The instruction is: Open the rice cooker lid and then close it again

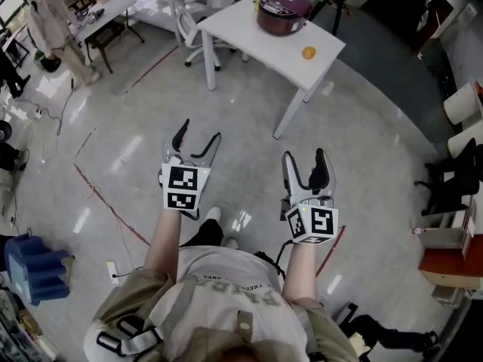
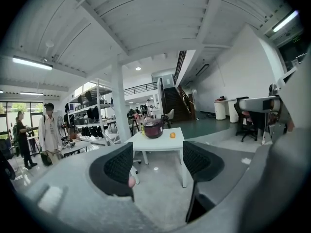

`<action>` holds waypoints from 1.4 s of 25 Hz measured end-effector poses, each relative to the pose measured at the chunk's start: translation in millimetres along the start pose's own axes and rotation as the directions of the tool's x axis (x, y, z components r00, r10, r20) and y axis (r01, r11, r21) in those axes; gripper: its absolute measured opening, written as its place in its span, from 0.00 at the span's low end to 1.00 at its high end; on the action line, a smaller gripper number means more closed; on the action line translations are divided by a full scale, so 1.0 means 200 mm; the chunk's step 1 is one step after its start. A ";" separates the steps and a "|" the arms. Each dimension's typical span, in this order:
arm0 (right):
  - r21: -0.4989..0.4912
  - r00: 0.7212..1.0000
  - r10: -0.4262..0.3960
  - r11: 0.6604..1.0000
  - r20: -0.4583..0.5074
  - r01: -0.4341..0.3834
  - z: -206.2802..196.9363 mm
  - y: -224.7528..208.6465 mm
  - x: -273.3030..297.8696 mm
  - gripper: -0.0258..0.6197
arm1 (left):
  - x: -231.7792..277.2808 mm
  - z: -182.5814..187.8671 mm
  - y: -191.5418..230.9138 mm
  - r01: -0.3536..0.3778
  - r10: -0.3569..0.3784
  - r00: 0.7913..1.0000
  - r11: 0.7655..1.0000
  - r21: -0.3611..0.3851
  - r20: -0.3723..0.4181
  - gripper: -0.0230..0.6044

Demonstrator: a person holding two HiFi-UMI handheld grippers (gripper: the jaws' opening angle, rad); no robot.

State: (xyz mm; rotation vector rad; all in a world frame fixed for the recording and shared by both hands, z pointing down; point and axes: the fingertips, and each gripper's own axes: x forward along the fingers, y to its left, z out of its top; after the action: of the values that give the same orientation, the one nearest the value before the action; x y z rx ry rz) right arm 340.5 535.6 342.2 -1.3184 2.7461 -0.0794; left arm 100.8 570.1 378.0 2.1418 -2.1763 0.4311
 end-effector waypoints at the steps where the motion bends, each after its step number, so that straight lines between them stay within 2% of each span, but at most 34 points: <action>1: 0.005 1.000 -0.008 1.000 0.000 0.008 0.00 -0.01 0.04 0.55 | 0.04 0.01 0.02 0.004 -0.004 1.000 1.000 0.001 0.002 0.57; 11: 0.041 0.998 -0.054 0.998 0.025 0.053 0.02 -0.03 0.44 0.56 | 0.42 0.10 0.32 0.047 -0.047 0.999 0.999 0.017 0.019 0.57; 18: 0.011 0.996 -0.080 0.997 0.032 0.079 0.03 0.01 0.70 0.56 | 0.62 0.14 0.51 0.085 -0.086 0.995 0.996 0.017 0.043 0.57; 25: 0.010 0.995 -0.104 0.995 0.009 0.104 -0.08 0.02 0.86 0.56 | 0.75 0.19 0.59 0.126 -0.127 0.989 0.992 0.028 0.075 0.57; 35: -0.003 0.990 -0.136 0.991 -0.028 0.136 -0.13 0.03 0.93 0.57 | 0.87 0.11 0.62 0.170 -0.170 0.985 0.985 0.013 0.038 0.57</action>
State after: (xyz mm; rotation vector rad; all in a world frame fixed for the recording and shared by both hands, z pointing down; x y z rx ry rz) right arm 217.5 394.0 356.6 -1.5152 2.6753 -0.1073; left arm -24.5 395.4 378.5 2.3356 -1.9908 0.3923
